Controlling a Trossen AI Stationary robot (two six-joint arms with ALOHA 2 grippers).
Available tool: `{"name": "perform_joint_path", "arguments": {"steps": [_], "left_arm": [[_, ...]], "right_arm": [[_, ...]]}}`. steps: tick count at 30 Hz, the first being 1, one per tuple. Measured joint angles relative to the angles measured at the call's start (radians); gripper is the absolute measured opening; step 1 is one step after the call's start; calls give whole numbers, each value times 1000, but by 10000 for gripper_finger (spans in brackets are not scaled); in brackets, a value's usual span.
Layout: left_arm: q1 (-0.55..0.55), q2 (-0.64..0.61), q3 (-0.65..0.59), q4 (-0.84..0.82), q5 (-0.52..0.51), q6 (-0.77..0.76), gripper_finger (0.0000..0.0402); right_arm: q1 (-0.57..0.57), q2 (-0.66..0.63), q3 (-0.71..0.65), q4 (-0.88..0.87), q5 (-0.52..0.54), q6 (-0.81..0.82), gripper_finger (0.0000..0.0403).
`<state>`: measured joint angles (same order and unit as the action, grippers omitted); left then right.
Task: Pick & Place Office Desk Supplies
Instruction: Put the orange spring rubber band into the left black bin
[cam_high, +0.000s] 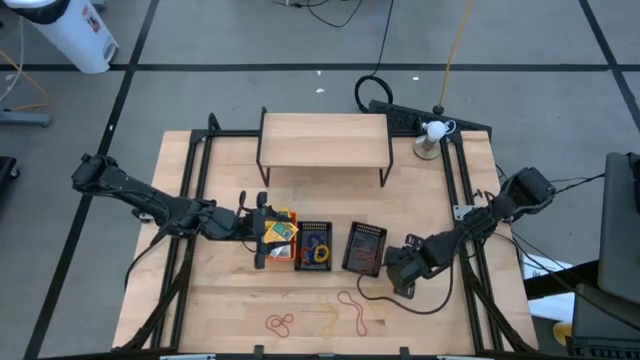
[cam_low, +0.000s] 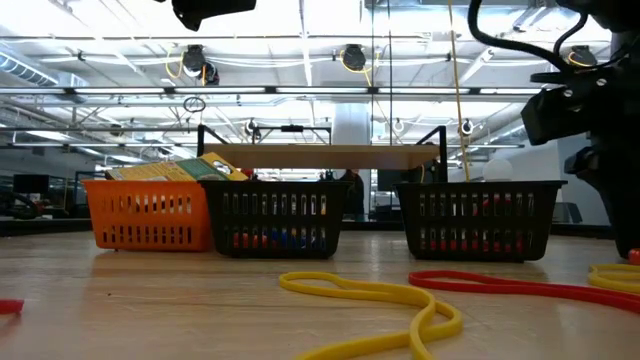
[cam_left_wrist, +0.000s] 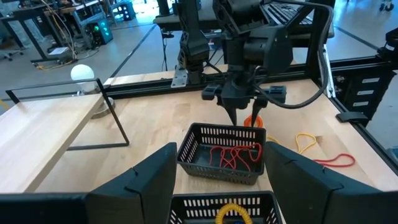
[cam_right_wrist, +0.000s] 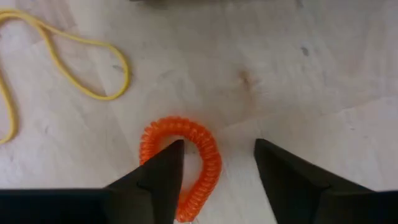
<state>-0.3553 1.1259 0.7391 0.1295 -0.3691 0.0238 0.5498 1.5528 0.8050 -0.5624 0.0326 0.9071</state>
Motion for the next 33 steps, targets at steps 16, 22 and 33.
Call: {"name": "perform_joint_path", "arguments": {"steps": [16, 22, 33], "left_arm": [[2, 0, 0, 1, 0, -2, 237], [3, 0, 0, 3, 0, 4, 237], [52, 0, 0, 36, 0, -83, 237]], "right_arm": [[3, -94, 3, -18, -23, 9, 4], [2, -271, 5, -42, 86, -75, 1], [2, -492, 5, 194, 499, -536, 1]]}}
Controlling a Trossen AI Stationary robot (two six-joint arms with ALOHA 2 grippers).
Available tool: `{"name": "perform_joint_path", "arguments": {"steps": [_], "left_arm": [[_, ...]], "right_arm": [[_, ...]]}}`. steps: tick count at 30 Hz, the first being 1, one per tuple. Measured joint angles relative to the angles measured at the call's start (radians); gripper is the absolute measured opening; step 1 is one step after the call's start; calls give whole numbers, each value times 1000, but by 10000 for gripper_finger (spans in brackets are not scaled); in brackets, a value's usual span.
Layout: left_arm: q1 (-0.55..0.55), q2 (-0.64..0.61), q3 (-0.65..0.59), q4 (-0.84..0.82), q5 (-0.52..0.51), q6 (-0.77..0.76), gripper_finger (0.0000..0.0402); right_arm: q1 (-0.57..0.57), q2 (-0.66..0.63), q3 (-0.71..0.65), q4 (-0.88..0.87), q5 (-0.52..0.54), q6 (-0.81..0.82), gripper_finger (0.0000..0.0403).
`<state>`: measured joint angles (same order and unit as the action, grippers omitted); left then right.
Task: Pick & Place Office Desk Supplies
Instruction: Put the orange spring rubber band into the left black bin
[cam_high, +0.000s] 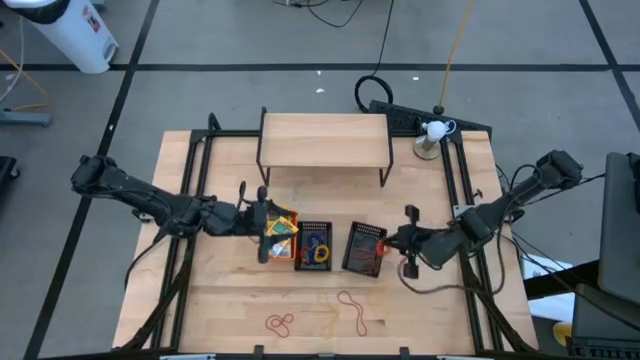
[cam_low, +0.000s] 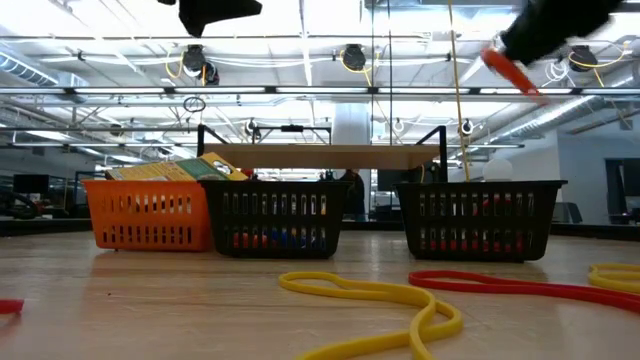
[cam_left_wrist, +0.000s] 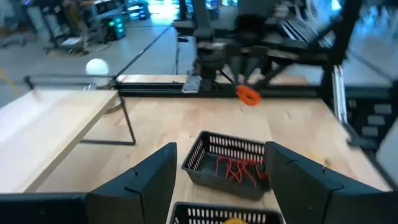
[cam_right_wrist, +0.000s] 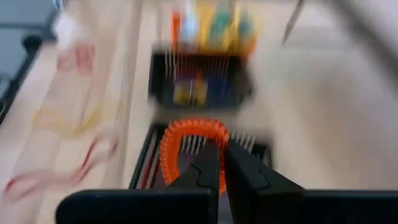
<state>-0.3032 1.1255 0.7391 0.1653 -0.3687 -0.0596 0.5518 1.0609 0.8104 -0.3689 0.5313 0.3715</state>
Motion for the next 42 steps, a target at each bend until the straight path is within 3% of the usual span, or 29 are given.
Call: {"name": "perform_joint_path", "arguments": {"steps": [3, 7, 11, 20, 30, 42], "left_arm": [[35, 0, 0, 14, 0, -77, 237], [74, 19, 0, 45, 0, -140, 237], [89, 76, 0, 132, 9, -161, 237], [89, 203, 6, 354, 38, -154, 237], [100, 321, 127, 316, 30, -107, 237], [135, 340, 166, 240, 26, -132, 235]], "right_arm": [[-3, 7, 0, 204, 88, -249, 1], [-33, 44, 0, 475, 127, -539, 0], [-110, 88, 0, 639, 127, -685, 0], [-294, 182, 0, 752, 122, -652, 0], [-332, 298, 1, 944, -36, -636, 0], [-328, 299, 0, 948, -39, -648, 0]]}}
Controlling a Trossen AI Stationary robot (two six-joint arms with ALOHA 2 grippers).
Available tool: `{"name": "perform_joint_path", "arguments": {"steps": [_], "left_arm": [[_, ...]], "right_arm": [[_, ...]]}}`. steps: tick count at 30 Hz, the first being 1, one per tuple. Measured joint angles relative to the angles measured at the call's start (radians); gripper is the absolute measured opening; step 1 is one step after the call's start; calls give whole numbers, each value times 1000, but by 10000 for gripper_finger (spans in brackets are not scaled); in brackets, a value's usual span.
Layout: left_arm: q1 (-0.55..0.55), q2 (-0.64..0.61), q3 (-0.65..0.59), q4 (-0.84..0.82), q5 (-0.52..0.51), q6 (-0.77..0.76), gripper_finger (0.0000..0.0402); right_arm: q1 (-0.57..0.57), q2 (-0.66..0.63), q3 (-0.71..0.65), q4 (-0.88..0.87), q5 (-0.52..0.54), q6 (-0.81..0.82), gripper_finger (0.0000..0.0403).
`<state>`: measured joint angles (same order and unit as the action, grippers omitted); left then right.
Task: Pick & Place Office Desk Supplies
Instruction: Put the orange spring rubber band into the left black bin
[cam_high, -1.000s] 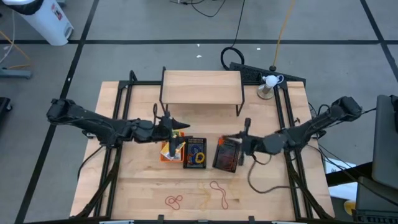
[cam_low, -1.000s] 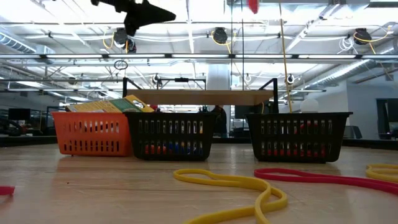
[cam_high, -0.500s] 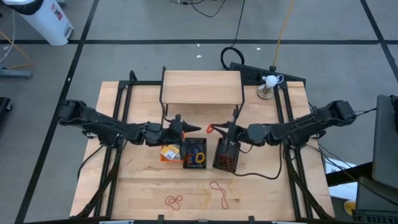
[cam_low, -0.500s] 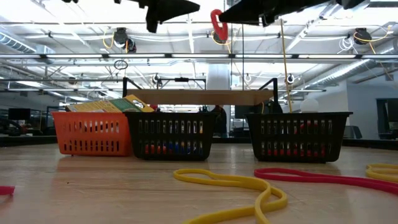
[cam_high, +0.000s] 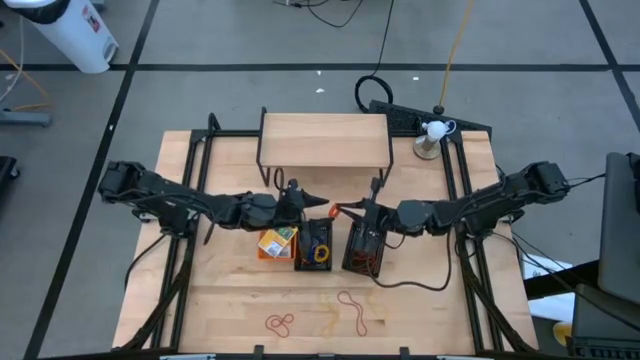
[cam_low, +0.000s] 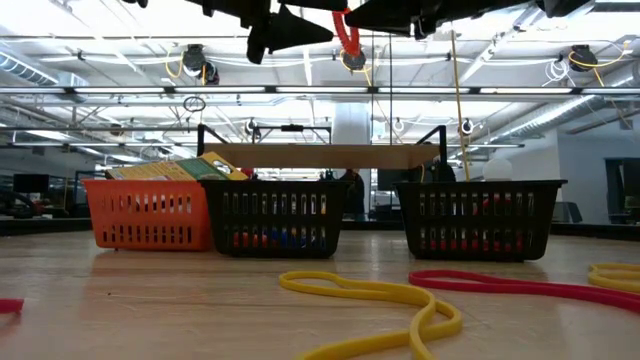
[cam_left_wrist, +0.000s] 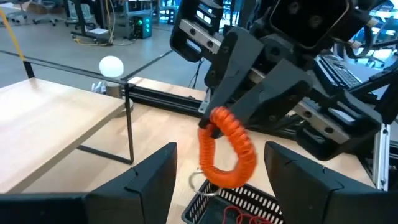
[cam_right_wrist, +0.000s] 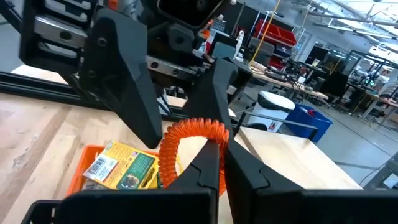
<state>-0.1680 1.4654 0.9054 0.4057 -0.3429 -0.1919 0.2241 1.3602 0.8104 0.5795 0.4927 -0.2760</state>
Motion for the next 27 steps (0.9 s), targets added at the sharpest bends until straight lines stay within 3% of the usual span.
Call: {"name": "perform_joint_path", "arguments": {"steps": [5, 12, 19, 23, 27], "left_arm": [[0, 0, 0, -33, -25, -25, 178], [-1, 0, 0, -37, -25, 16, 17], [-1, 0, 0, -36, -25, 32, 5], [-1, 0, 0, -36, -25, 32, 3], [-1, 0, 0, -36, -25, 40, 2]], "right_arm": [[0, 0, 0, 1, 0, 1, 1], [0, 0, 0, 3, 0, 2, 2], [0, -1, 0, -7, -23, -21, 21], [0, -1, 0, -16, -100, -29, 69], [0, -1, 0, -15, -105, -36, 137]]}}
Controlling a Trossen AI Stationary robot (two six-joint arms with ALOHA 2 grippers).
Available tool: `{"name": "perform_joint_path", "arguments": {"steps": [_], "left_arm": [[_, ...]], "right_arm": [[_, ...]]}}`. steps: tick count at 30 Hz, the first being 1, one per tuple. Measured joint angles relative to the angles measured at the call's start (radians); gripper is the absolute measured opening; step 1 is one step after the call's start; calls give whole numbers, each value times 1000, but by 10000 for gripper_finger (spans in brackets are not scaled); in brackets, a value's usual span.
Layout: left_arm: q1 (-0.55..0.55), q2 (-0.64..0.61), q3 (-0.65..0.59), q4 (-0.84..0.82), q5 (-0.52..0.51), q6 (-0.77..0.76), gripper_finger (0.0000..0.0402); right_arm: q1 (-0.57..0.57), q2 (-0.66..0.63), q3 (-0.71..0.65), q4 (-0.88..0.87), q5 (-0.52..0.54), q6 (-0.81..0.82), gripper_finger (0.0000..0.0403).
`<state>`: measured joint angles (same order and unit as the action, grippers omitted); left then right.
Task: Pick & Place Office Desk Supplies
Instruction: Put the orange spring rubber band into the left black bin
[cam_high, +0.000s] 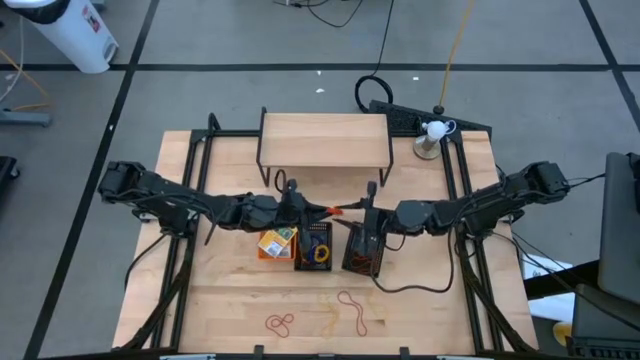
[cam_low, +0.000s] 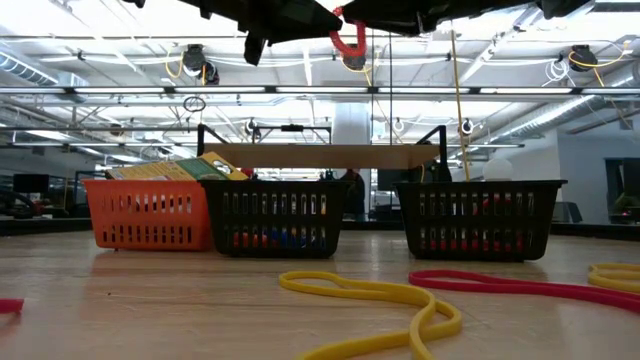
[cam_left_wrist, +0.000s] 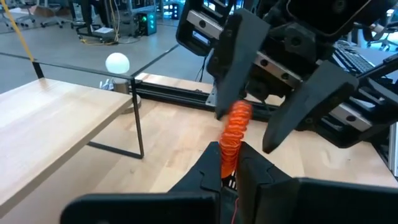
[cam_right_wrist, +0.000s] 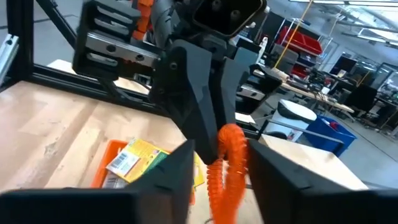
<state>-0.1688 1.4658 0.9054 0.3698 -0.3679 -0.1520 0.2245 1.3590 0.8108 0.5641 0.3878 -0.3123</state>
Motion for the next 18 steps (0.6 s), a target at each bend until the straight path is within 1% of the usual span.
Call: {"name": "perform_joint_path", "arguments": {"steps": [4, 8, 12, 15, 18], "left_arm": [[0, 0, 0, 0, 0, 20, 2], [-5, -33, 0, -53, 0, 42, 2], [-20, -97, 0, -198, 0, 6, 2], [-46, -140, 0, -299, 1, -33, 1], [-78, -161, 0, -386, 8, -72, 1]], "right_arm": [[1, -10, 0, -11, 3, -12, 201], [7, -51, 0, -56, 15, 34, 245], [17, -110, 0, -150, 52, 78, 262], [21, -148, 0, -222, 84, 101, 264], [20, -173, 0, -267, 86, 134, 265]]}}
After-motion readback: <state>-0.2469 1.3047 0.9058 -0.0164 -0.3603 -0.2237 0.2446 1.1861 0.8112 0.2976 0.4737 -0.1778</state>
